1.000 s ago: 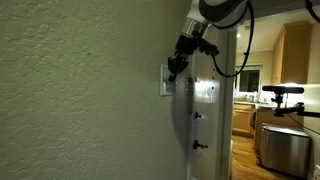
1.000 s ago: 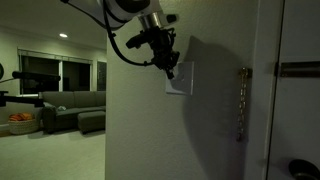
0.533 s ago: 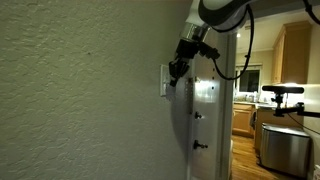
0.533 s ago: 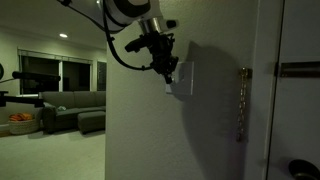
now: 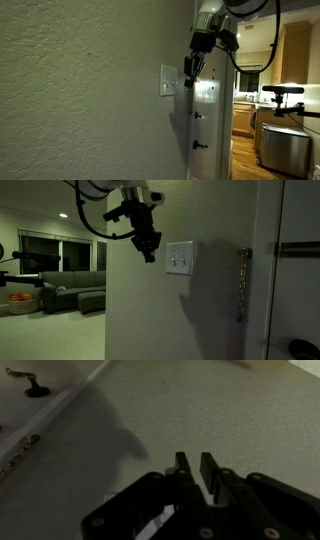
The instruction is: Flip the left switch on the wall
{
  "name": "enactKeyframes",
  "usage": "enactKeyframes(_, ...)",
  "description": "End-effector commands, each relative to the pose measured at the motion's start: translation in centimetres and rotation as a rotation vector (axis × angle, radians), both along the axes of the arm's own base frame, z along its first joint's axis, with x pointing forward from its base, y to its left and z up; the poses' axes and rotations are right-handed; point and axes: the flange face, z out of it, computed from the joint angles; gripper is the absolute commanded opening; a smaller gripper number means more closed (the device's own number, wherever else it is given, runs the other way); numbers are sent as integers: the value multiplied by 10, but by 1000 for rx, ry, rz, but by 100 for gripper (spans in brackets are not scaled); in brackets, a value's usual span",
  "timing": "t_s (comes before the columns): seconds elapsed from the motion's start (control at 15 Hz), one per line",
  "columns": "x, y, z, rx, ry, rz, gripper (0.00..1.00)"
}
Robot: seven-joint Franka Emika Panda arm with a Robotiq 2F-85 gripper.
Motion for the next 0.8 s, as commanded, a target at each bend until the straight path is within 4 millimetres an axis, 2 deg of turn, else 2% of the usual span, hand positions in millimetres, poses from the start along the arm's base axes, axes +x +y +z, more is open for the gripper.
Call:
enactKeyframes(0.0, -33, 6, -25, 17, 65, 6, 53)
enactKeyframes(0.27, -47, 4, -65, 24, 144, -20, 78)
enactKeyframes(0.47, -56, 2, -86, 29, 190, -36, 98)
enactKeyframes(0.6, -61, 1, -94, 31, 212, -41, 100)
enactKeyframes(0.67, -39, 3, -93, 10, 198, -15, 92)
enactKeyframes(0.73, -41, 3, -96, 11, 205, -17, 98)
